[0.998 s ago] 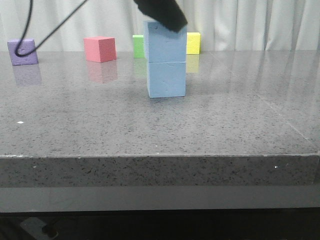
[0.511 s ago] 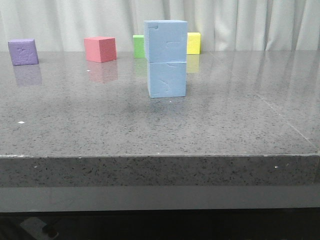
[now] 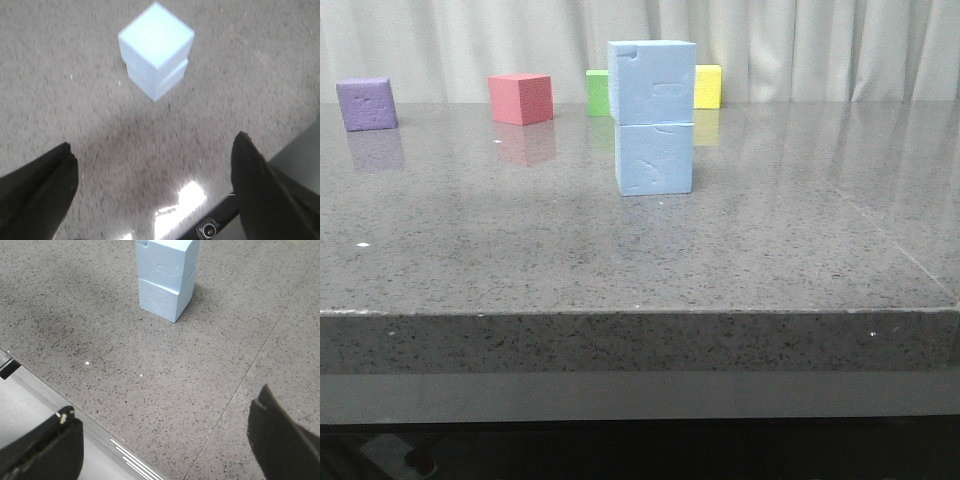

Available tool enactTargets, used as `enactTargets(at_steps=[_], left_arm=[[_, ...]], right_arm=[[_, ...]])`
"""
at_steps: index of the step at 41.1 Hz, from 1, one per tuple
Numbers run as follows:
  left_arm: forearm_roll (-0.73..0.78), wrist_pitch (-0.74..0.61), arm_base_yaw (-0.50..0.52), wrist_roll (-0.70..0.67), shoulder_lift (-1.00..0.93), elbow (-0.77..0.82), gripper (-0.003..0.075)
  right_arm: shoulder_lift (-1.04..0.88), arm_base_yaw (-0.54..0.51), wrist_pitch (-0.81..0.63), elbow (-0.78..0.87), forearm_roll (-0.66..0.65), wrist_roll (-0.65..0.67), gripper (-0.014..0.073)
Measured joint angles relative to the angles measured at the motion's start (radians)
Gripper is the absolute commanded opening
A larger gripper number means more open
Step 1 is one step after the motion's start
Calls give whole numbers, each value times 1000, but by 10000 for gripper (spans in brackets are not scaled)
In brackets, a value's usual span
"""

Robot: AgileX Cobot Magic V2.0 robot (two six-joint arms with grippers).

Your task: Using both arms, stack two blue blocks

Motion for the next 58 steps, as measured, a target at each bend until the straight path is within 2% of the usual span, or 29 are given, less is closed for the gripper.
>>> enactTargets(at_steps=[22,24,27,30,32,35,36,38,42,47,58], left_arm=[[2,-225,0,-4,-535,627,605],[2,-239,0,-4,-572,670,589],[2,-269,0,-4,-633,725,520],[2,-297,0,-4,-680,770,421],[2,-320,0,-4,-708,796,355],[2,-350,0,-4,-734,825,239],[2,-360,0,-4,-740,835,202],[2,-380,0,-4,-746,846,137],[2,-396,0,-4,-748,852,59],[2,-398,0,-4,-748,852,-20],[2,-412,-2,-4,-750,857,-20]], right_arm=[[2,0,-2,0,0,0,665],[2,0,-2,0,0,0,665],[8,0,-2,0,0,0,658],[14,0,-2,0,0,0,591],[21,0,-2,0,0,0,499],[31,0,-2,0,0,0,317],[34,0,-2,0,0,0,219],[40,0,-2,0,0,0,95],[47,0,-2,0,0,0,-76],[48,0,-4,0,0,0,-67],[48,0,-4,0,0,0,-67]])
